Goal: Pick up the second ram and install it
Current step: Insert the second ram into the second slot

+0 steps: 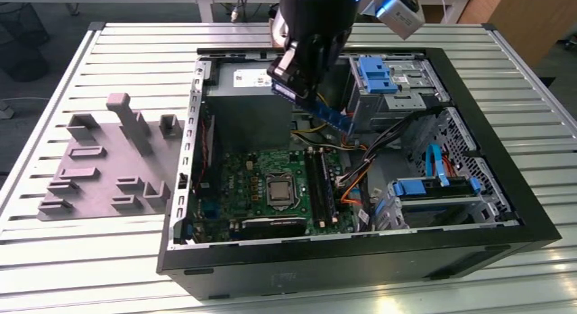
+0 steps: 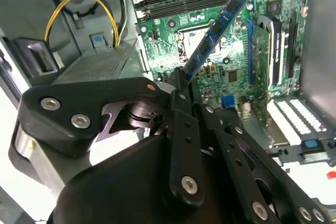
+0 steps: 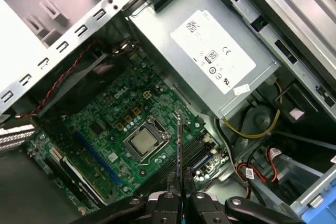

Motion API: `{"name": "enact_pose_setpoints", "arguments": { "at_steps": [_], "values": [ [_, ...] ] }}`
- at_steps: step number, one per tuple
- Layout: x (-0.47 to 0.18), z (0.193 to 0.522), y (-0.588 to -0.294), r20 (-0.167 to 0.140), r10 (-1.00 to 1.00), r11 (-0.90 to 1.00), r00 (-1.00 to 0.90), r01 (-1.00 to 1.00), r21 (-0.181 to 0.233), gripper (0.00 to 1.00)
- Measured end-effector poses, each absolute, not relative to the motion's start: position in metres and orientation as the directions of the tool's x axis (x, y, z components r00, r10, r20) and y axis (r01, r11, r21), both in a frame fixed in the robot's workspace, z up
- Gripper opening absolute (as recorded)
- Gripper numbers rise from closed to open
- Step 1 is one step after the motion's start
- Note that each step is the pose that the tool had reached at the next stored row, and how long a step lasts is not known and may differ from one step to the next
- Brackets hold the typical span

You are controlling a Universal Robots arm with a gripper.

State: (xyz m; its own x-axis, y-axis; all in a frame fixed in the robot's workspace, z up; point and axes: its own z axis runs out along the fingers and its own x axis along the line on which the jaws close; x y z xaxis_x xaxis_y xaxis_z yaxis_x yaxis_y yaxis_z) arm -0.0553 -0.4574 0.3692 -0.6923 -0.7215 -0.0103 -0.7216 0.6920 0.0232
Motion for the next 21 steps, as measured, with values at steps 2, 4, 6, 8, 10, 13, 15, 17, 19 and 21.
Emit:
{"name": "enact_pose_setpoints", "arguments": {
  "at_steps": [2, 4, 6, 8, 10, 13, 15, 17, 19, 21],
  "values": [
    [-0.0553, 0.3689, -0.4574, -0.01, -0.7, 0.714, -0.714, -0.7, 0.023, 0.14],
    [-0.0553, 0.3688, -0.4574, -0.01, -0.68, 0.733, -0.734, -0.68, 0.023, 0.14],
    [-0.0553, 0.3687, -0.4574, -0.01, -0.661, 0.75, -0.75, -0.661, 0.023, 0.14],
    [-0.0553, 0.3686, -0.4574, -0.01, -0.64, 0.768, -0.768, -0.641, 0.022, 0.14],
    [-0.0553, 0.3684, -0.4574, -0.009, -0.62, 0.784, -0.784, -0.62, 0.022, 0.14],
    [-0.0553, 0.3682, -0.4574, -0.009, -0.589, 0.808, -0.808, -0.589, 0.022, 0.14],
    [-0.0553, 0.3681, -0.4574, -0.009, -0.566, 0.824, -0.824, -0.567, 0.022, 0.14],
    [-0.0553, 0.3679, -0.4574, -0.009, -0.543, 0.839, -0.839, -0.543, 0.021, 0.14],
    [-0.0553, 0.3678, -0.4574, -0.009, -0.518, 0.855, -0.855, -0.518, 0.021, 0.14],
    [-0.0553, 0.3676, -0.4574, -0.008, -0.492, 0.87, -0.871, -0.492, 0.021, 0.14]
  ]
}}
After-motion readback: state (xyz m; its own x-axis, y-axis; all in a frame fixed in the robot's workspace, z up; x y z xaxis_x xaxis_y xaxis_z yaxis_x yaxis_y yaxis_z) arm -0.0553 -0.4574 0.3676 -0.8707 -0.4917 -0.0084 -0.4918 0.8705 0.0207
